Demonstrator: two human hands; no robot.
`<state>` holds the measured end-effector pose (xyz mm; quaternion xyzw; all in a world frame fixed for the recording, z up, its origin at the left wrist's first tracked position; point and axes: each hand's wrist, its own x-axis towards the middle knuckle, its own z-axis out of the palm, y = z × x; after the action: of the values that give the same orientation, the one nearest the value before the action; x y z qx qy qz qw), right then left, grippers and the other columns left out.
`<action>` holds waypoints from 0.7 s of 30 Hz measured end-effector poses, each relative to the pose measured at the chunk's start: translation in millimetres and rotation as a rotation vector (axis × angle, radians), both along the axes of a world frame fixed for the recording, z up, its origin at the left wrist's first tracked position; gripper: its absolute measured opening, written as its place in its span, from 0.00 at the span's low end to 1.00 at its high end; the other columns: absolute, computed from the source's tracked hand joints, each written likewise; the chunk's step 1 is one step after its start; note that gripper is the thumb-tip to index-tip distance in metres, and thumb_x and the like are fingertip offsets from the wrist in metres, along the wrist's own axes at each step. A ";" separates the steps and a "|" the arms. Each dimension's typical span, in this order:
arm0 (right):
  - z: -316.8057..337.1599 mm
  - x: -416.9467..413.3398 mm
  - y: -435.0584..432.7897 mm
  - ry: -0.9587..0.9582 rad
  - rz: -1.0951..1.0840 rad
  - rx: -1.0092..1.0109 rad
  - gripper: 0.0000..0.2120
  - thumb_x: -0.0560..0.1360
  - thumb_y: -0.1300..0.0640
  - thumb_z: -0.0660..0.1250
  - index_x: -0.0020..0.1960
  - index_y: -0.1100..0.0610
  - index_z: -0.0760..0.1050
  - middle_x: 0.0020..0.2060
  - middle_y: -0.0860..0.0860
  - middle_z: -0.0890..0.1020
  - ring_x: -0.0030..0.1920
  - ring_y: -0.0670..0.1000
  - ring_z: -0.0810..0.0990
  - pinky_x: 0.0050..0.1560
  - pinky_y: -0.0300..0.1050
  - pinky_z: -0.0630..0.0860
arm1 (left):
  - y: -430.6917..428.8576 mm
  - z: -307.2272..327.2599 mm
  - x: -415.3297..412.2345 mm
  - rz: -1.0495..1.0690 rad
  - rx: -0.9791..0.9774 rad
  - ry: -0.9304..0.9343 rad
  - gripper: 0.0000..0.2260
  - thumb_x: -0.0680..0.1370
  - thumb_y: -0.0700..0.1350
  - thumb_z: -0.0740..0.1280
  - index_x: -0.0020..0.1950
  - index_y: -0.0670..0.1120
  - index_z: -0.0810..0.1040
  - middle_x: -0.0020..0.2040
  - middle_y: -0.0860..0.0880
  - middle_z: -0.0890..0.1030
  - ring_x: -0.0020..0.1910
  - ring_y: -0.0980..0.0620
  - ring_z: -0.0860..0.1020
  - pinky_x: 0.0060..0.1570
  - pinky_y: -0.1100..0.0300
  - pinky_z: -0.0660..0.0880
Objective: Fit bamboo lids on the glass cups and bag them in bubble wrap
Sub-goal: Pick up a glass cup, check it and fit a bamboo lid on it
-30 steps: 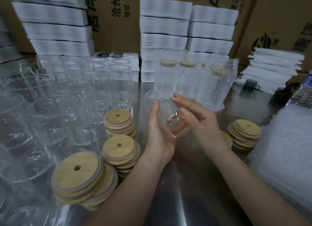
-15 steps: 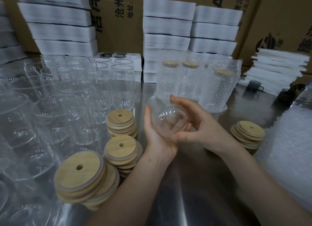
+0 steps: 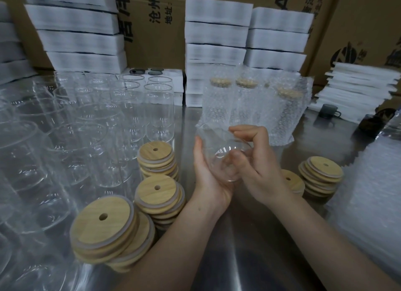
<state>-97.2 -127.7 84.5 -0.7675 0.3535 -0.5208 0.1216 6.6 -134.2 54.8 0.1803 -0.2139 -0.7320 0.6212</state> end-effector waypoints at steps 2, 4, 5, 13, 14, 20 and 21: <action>-0.9 0.8 -0.9 -0.027 0.014 0.005 0.16 0.77 0.32 0.55 0.56 0.41 0.64 0.59 0.46 0.75 0.63 0.43 0.74 0.62 0.40 0.71 | -1.4 0.1 0.9 -0.003 -0.003 -0.023 0.33 0.77 0.69 0.52 0.45 0.47 0.87 0.43 0.44 0.85 0.41 0.47 0.85 0.40 0.57 0.81; -1.2 3.0 -1.4 -0.094 0.045 0.050 0.10 0.78 0.40 0.56 0.55 0.43 0.65 0.58 0.44 0.76 0.62 0.42 0.75 0.61 0.41 0.72 | -2.1 2.2 1.8 0.024 0.010 -0.052 0.33 0.77 0.69 0.51 0.49 0.46 0.86 0.46 0.43 0.85 0.43 0.45 0.85 0.41 0.55 0.81; -1.2 4.1 -1.4 -0.155 0.072 0.086 0.08 0.78 0.43 0.56 0.54 0.44 0.67 0.56 0.42 0.77 0.61 0.41 0.75 0.60 0.44 0.73 | -2.8 3.3 2.3 0.041 0.018 -0.070 0.33 0.77 0.69 0.51 0.53 0.46 0.85 0.48 0.42 0.85 0.46 0.45 0.84 0.43 0.54 0.82; -1.4 7.5 -1.9 -0.373 0.158 0.320 0.14 0.77 0.54 0.52 0.55 0.48 0.74 0.57 0.42 0.78 0.64 0.45 0.76 0.62 0.46 0.73 | -3.5 9.4 3.1 0.216 0.083 -0.239 0.31 0.80 0.67 0.46 0.48 0.52 0.85 0.39 0.44 0.85 0.31 0.47 0.84 0.32 0.55 0.80; -2.2 8.4 -2.3 -0.385 0.163 0.351 0.15 0.77 0.53 0.52 0.56 0.48 0.74 0.58 0.42 0.78 0.64 0.46 0.76 0.62 0.46 0.74 | -2.6 9.9 2.2 0.234 0.092 -0.258 0.33 0.80 0.67 0.44 0.39 0.56 0.85 0.33 0.48 0.85 0.30 0.47 0.83 0.36 0.52 0.80; -4.6 6.5 -4.2 -0.269 0.197 0.454 0.20 0.75 0.46 0.68 0.65 0.48 0.70 0.55 0.42 0.83 0.57 0.38 0.80 0.57 0.35 0.74 | 2.3 18.5 4.0 0.302 0.116 -0.309 0.30 0.79 0.68 0.50 0.72 0.52 0.70 0.58 0.41 0.82 0.49 0.41 0.84 0.49 0.43 0.81; -5.8 7.1 -4.3 -0.258 0.213 0.470 0.25 0.72 0.47 0.67 0.67 0.50 0.69 0.49 0.39 0.84 0.51 0.36 0.81 0.53 0.32 0.75 | 3.5 19.1 4.5 0.337 0.093 -0.320 0.28 0.79 0.65 0.52 0.74 0.51 0.67 0.60 0.40 0.81 0.52 0.41 0.83 0.52 0.42 0.80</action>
<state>-90.1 -132.0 78.7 -0.6783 0.3637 -0.5023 0.3942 11.2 -130.7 73.9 0.3556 -0.2423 -0.5892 0.6839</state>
